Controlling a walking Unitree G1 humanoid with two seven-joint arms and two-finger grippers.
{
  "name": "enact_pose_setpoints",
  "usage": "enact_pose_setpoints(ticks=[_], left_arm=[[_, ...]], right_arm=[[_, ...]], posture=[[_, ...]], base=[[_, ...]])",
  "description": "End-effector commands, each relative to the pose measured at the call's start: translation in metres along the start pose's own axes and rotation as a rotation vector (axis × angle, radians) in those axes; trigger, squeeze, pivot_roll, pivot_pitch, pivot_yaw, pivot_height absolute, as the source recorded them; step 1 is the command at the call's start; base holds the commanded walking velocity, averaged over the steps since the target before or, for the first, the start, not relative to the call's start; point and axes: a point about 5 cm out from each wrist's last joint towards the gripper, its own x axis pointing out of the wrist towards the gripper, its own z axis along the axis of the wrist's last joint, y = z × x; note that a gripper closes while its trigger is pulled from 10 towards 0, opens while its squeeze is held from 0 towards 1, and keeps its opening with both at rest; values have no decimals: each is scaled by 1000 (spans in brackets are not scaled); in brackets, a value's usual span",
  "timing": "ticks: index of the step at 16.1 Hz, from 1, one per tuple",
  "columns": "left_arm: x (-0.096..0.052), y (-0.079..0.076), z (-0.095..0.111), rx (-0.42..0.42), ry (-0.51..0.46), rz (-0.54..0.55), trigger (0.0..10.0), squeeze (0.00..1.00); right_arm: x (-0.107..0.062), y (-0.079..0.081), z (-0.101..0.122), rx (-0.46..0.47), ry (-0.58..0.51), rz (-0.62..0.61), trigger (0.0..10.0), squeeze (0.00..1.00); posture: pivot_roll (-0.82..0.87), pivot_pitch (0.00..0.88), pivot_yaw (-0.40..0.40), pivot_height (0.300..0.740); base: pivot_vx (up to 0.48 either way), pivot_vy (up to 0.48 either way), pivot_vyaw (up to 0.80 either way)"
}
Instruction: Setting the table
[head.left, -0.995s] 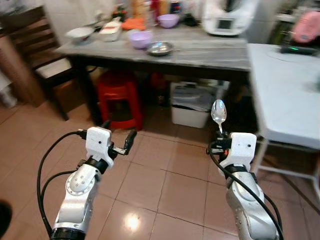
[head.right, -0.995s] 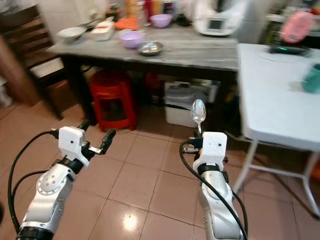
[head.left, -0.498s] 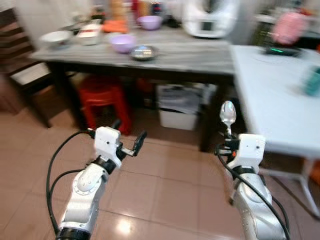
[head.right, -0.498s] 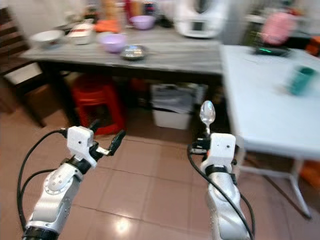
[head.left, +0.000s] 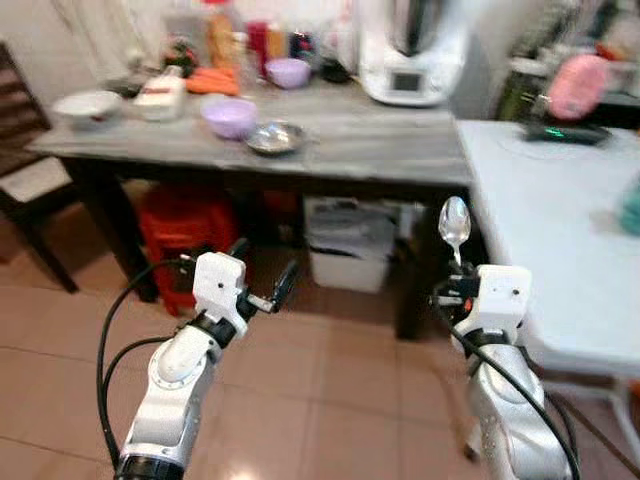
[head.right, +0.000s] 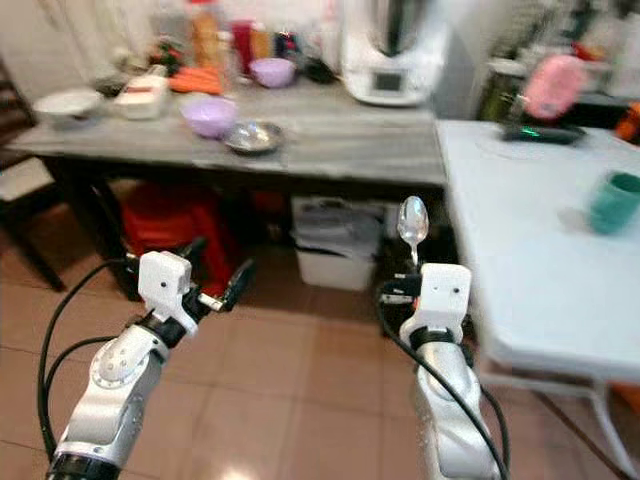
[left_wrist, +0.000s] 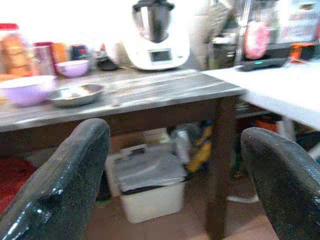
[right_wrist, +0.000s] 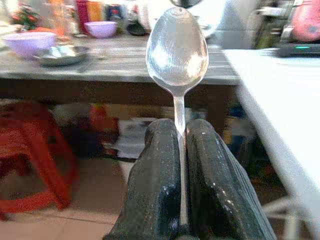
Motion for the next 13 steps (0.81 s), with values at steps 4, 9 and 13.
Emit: enact_pose_setpoints(ticks=[4, 9, 13], left_arm=[[3, 1, 3, 2, -10, -2, 10000, 0], [3, 0, 3, -2, -10, -5, 10000, 0], [3, 1, 3, -12, -10, 10, 10000, 0]], right_arm=[[1, 0, 3, -1, -15, 8, 10000, 0], [0, 1, 3, 5, -14, 10, 10000, 0], [0, 1, 2, 9, -12, 11, 10000, 0]], posture=[[3, 0, 40, 740], [3, 0, 41, 740], [3, 0, 41, 740]], base=[[480, 0, 0], [474, 0, 0], [421, 145, -472]])
